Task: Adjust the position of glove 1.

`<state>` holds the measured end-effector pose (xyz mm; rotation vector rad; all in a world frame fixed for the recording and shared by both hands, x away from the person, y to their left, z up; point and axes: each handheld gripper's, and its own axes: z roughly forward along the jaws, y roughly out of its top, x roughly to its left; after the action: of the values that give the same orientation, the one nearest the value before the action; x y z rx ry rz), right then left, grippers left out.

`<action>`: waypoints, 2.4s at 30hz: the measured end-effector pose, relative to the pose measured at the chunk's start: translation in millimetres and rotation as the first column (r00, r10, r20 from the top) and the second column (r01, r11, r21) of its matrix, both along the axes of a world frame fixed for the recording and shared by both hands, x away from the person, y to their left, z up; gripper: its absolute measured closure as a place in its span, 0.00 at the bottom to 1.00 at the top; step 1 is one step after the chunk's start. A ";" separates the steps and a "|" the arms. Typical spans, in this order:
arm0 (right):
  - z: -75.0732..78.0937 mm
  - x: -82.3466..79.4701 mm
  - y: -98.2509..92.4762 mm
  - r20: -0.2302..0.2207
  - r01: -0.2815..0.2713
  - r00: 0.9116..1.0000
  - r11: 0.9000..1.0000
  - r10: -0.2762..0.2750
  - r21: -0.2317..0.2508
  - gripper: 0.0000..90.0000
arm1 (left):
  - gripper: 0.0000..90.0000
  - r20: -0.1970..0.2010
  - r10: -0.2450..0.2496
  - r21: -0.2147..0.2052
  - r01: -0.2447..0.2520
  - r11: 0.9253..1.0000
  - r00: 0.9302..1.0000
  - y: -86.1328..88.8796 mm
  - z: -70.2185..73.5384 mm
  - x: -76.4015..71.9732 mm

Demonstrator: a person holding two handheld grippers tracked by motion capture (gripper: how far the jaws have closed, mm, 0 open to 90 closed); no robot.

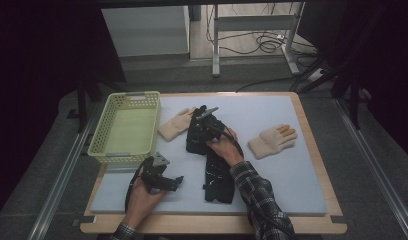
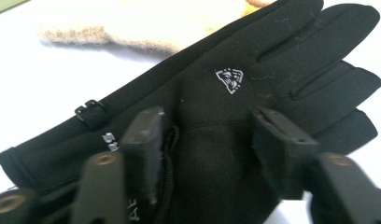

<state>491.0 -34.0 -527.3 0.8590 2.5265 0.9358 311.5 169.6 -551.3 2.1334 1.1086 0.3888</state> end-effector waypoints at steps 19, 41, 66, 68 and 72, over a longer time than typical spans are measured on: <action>42.6 -17.7 -8.2 0.064 -0.026 0.998 0.995 0.020 0.091 0.90 | 0.03 -0.001 0.000 0.001 0.000 1.000 1.000 0.2 0.0 0.0; 81.6 -128.4 -60.1 0.080 -0.091 0.993 0.993 0.085 0.080 0.90 | 0.03 0.001 0.002 -0.002 -0.002 1.000 1.000 -0.1 -0.1 0.1; 29.5 -173.0 -77.5 0.052 -0.021 0.998 0.998 0.018 0.055 0.59 | 0.03 0.000 0.000 0.000 0.000 1.000 1.000 0.0 0.1 0.0; 37.7 -171.5 -83.8 0.047 -0.017 0.999 0.997 0.014 0.078 0.56 | 0.03 0.001 0.003 -0.003 -0.003 1.000 1.000 -0.3 -0.1 0.0; 45.7 -169.3 -96.2 0.053 0.002 0.999 0.995 -0.007 0.095 0.57 | 0.03 0.001 0.003 -0.003 -0.003 1.000 1.000 -0.3 -0.1 0.0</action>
<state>321.7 -130.1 -481.6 0.8554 2.4512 1.0708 311.5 169.4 -551.4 2.1287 1.1116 0.3891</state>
